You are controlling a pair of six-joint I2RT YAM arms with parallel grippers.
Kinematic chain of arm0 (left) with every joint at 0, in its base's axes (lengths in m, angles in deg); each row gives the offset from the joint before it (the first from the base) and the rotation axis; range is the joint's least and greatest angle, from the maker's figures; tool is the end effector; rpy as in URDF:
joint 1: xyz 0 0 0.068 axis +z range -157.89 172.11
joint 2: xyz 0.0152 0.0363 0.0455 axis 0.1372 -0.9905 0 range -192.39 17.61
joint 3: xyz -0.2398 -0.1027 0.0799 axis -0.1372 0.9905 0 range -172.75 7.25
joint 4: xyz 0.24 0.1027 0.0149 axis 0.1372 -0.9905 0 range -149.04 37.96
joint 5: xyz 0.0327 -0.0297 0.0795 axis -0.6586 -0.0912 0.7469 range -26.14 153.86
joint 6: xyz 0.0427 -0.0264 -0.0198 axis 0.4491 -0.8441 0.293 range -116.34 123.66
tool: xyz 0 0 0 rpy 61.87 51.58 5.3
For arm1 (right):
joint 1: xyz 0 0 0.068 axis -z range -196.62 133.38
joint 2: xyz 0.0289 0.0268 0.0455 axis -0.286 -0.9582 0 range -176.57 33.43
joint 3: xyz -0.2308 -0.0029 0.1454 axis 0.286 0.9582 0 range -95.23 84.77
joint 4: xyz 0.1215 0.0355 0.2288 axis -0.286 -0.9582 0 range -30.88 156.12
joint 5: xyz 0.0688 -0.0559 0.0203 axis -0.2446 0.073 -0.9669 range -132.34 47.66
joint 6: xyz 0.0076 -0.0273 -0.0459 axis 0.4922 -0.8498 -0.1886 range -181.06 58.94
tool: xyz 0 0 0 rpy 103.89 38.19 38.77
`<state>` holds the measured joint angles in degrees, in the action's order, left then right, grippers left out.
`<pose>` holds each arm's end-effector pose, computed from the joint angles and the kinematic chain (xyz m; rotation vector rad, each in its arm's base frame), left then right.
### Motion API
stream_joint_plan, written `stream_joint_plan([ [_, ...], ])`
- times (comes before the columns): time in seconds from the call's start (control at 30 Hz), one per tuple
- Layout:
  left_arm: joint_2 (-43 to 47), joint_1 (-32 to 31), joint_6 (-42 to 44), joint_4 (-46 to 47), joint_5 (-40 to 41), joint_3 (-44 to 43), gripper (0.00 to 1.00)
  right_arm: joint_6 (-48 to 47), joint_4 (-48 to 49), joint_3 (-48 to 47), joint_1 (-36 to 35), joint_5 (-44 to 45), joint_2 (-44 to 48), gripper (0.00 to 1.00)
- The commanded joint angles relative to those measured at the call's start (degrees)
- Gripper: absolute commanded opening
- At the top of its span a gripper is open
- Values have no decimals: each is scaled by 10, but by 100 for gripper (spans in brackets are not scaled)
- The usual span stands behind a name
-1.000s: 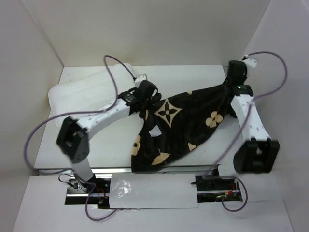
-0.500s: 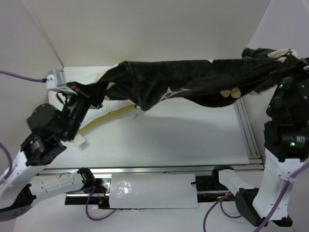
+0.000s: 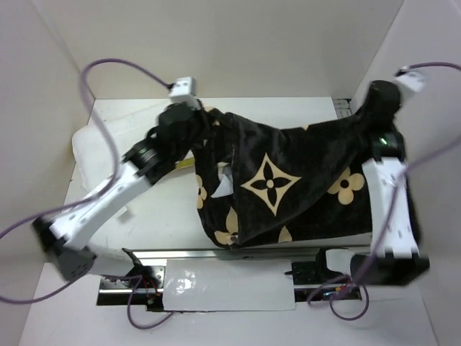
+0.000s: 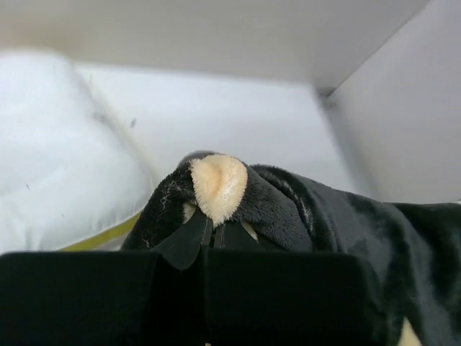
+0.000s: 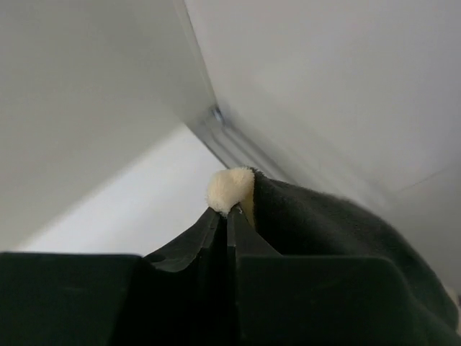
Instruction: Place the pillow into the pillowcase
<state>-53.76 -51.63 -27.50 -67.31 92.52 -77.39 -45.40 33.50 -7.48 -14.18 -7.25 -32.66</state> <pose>0.2037 -0.1714 0.4746 -0.2154 1.6216 -0.6103 0.2079 -0.0293 0.5050 0.7028 1.5196 -0.3404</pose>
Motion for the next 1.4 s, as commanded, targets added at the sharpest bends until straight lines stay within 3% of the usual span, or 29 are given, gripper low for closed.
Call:
stream_joint_plan([
  [0.0, -129, 66, -59, -12, -96, 10, 2, 10, 53, 112, 19, -19, -123, 12],
  [0.03, -172, 73, -59, -12, -97, -24, 10, 3, 102, 138, 32, -30, -149, 22],
  [0.07, -264, 80, -59, -33, -97, -55, 24, -2, 117, 138, 32, -41, -179, 31],
  [0.1, -313, 88, -51, -60, -115, -97, 41, -2, 117, 125, 37, -58, -211, 32],
  [0.13, -361, 103, -51, -151, -126, -210, 66, -2, 76, 103, 37, -64, -270, 36],
  [0.17, -440, 109, -51, -202, -140, -268, 69, -2, 62, 61, 24, -64, -292, 60],
  [0.23, -477, 109, -51, -254, -117, -358, 80, -32, 54, 49, 6, -51, -319, 91],
  [0.27, -477, 109, -42, -249, -95, -359, 100, -37, 65, 49, -21, -41, -319, 100],
  [0.4, -406, 124, -25, -178, -105, -264, 100, -49, 98, 87, -71, -41, -301, 100],
  [0.5, -346, 153, -32, -178, -86, -207, 100, -49, 98, 122, -109, -69, -273, 100],
  [0.6, -309, 180, -37, -201, -36, -177, 100, -43, 103, 165, -154, -78, -247, 100],
  [0.7, -303, 228, -43, -252, -55, -168, 100, -24, 103, 192, -193, -56, -235, 100],
  [0.8, -324, 276, -88, -312, -77, -143, 100, -24, 103, 208, -225, -56, -229, 100],
  [0.9, -324, 299, -88, -270, -109, -85, 100, -24, 118, 225, -242, -75, -229, 100],
  [1.0, -378, 313, -103, -235, -100, -84, 100, -24, 118, 225, -255, -80, -234, 100],
  [1.1, -472, 336, -104, -257, -126, -167, 100, -24, 104, 218, -270, -74, -234, 100],
  [1.2, -520, 329, -92, -262, -150, -179, 100, -19, 98, 218, -281, -51, -219, 100],
  [1.23, -537, 329, -86, -255, -150, -168, 96, -12, 98, 223, -281, -51, -213, 100],
  [1.27, -543, 329, -86, -255, -156, -159, 60, -12, 98, 230, -286, -46, -205, 100],
  [1.33, -548, 343, -91, -249, -173, -129, 6, -5, 98, 244, -286, -41, -180, 100],
  [1.37, -548, 350, -99, -249, -179, -114, 0, -5, 98, 244, -286, -41, -172, 100],
])
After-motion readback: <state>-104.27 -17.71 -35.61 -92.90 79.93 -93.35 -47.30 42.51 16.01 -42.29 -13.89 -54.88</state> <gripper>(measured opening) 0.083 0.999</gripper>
